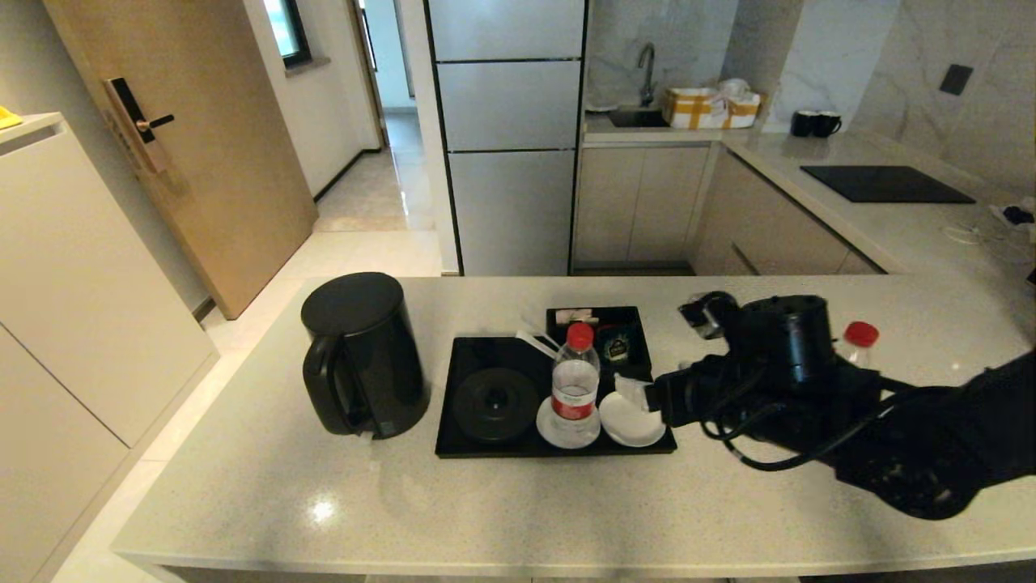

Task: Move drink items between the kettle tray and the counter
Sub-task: Pick up the bottled water

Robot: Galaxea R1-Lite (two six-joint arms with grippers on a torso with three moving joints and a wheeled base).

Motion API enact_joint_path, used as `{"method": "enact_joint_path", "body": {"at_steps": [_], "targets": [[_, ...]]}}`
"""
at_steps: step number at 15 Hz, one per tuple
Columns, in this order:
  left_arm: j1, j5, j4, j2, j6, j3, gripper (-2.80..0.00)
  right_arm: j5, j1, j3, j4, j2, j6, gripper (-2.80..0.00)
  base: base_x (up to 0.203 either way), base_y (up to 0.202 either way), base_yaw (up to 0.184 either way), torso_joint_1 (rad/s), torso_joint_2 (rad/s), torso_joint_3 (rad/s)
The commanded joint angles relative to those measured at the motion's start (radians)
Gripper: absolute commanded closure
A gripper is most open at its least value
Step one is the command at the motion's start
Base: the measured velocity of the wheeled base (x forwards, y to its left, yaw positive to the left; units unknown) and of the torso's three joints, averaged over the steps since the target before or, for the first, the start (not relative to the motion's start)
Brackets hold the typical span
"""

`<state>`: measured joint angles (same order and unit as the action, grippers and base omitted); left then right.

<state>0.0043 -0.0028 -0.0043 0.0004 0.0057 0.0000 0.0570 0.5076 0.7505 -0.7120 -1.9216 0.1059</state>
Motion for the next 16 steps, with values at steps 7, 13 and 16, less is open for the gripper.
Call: {"method": "enact_joint_path", "body": {"at_steps": [7,13,16], "targets": [[-0.001,0.0,0.01,0.0,0.003,-0.002,-2.8,0.094,0.137,0.079,-0.072,-0.177,-0.009,-2.8,0.0,0.0,0.0,0.0,0.0,0.0],[0.0,0.0,0.007,0.0,0.002,-0.002,-2.8,0.181,0.156,0.289,-0.036,-0.311,-0.011,-2.8,0.0,0.0,0.0,0.0,0.0,0.0],[0.0,0.0,0.007,0.0,0.002,-0.002,-2.8,0.224,0.158,0.386,-0.014,-0.388,-0.014,-2.8,0.0,0.0,0.0,0.0,0.0,0.0]]}}
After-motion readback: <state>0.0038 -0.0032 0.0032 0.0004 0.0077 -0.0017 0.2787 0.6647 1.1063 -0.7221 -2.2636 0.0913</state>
